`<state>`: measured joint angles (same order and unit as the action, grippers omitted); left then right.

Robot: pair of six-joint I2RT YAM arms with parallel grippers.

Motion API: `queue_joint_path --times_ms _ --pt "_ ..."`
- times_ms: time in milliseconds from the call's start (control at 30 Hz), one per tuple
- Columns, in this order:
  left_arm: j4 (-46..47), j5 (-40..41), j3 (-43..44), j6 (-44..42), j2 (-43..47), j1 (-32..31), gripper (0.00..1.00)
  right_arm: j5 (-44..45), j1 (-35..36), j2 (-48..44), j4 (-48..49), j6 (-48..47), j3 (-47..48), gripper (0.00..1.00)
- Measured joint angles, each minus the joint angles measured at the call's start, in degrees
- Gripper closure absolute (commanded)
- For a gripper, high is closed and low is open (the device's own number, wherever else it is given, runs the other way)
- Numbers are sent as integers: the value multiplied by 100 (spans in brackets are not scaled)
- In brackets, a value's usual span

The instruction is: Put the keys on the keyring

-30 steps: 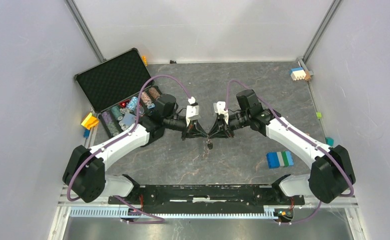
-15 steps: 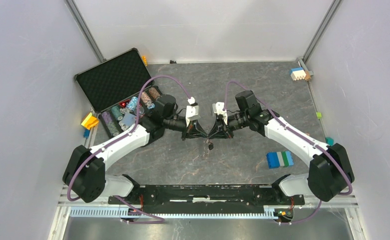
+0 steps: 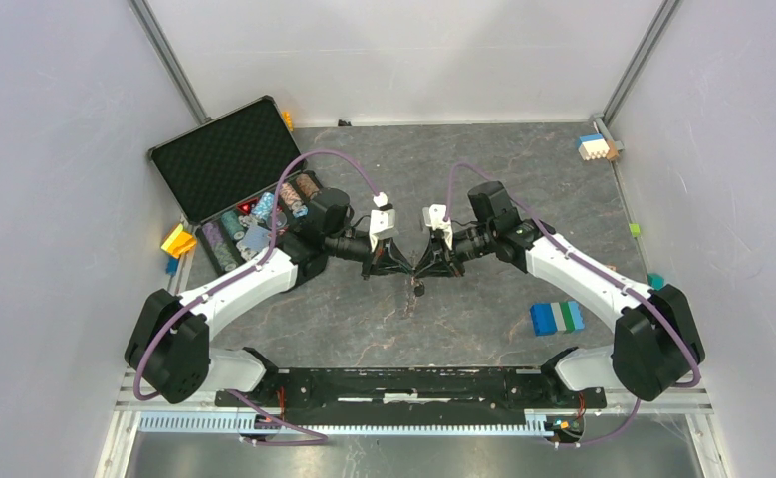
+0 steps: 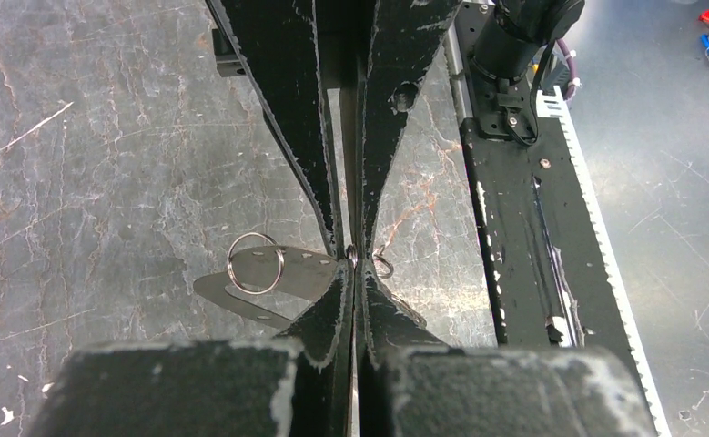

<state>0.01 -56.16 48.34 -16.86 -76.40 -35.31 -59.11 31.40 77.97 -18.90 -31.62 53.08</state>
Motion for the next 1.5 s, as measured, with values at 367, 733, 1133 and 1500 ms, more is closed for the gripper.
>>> queue_joint_path --times_ms 367,733,1133,1500 --pt "125 -92 -79 118 0 17 98 -37 0 68 63 68 -46 85" --pt "273 -83 -170 216 0 48 97 -11 4 55 256 221 -146 100" --pt "417 -127 -186 -341 0 74 96 1084 258 -136 -706 -234 400 100" --pt "306 -129 -186 -697 0 68 98 1471 417 -258 -903 -299 444 100"
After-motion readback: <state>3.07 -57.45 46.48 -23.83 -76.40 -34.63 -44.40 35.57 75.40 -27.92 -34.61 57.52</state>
